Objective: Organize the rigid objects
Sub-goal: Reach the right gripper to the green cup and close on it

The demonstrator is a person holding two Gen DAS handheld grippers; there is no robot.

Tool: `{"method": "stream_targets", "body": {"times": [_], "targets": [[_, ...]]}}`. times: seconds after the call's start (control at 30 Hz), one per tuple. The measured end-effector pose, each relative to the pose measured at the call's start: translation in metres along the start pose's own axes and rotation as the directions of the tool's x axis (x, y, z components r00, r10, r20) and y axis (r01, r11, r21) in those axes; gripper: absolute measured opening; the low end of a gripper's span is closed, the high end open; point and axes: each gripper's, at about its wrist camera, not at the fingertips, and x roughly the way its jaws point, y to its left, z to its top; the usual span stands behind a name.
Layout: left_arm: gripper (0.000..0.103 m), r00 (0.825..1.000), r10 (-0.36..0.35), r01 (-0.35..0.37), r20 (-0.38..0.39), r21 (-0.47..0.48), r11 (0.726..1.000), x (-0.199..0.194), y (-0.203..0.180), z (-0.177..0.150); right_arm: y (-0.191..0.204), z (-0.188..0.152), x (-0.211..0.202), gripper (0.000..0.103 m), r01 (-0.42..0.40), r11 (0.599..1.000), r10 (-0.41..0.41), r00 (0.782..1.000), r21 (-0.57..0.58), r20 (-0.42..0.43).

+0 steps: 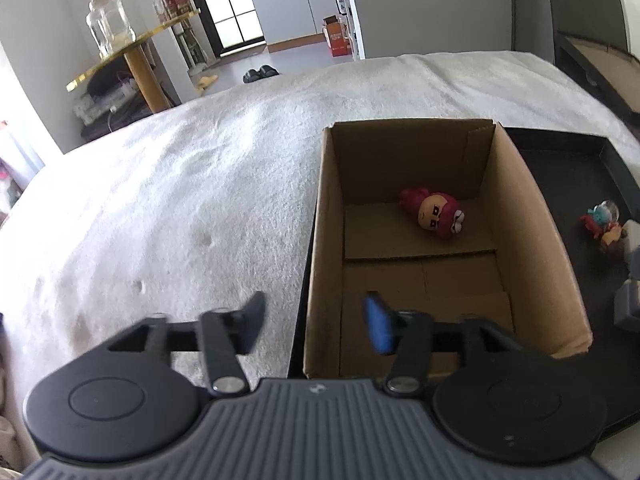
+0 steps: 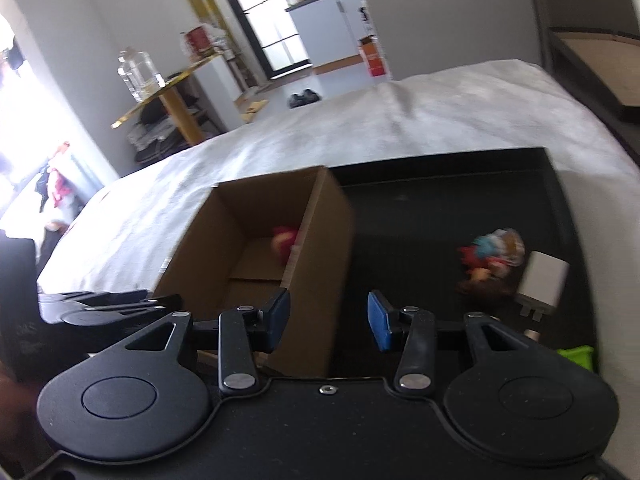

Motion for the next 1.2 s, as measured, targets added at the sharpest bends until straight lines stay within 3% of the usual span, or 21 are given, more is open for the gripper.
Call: {"method": "stream_targets", "body": {"times": [0.07,0.17,0.33,0.47,0.73,0.97,1.2], "targets": [[0.074,0.999,0.028,-0.028,0.015,0.019,0.999,-0.002,-0.005,0.0,-0.009,-0.003,-0.004,0.05,0.02,1.0,-0.02,1.0,0.008,0.001],[0.08,0.999,0.032,-0.033,0.013,0.029,0.999,-0.004,-0.009,0.001,-0.022,-0.008,-0.01,0.052,0.058,0.998,-0.058,0.998,0.022,0.004],[0.082,0.999,0.046,-0.046,0.011,0.047,0.998,-0.006,-0.015,0.003,-0.038,-0.016,-0.017,0.052,0.101,0.994,-0.101,0.995,0.031,-0.001],[0.083,0.998,0.06,-0.06,0.009,0.043,0.997,-0.008,-0.019,0.004,-0.049,-0.022,-0.021,0.06,0.154,0.987,-0.154,0.988,0.035,-0.004],[0.084,0.998,0.068,-0.068,0.009,0.06,0.996,-0.01,-0.028,0.006,-0.073,-0.033,-0.026,0.064,0.211,0.976,-0.21,0.978,0.052,-0.015],[0.091,0.997,0.072,-0.072,0.005,0.056,0.996,-0.009,-0.032,0.006,-0.085,-0.043,-0.025,0.083,0.269,0.963,-0.268,0.963,0.024,-0.024],[0.092,0.997,0.079,-0.079,-0.004,0.059,0.995,-0.007,-0.034,0.007,-0.091,-0.053,-0.02,0.083,0.323,0.946,-0.324,0.946,-0.033,-0.02]]}}
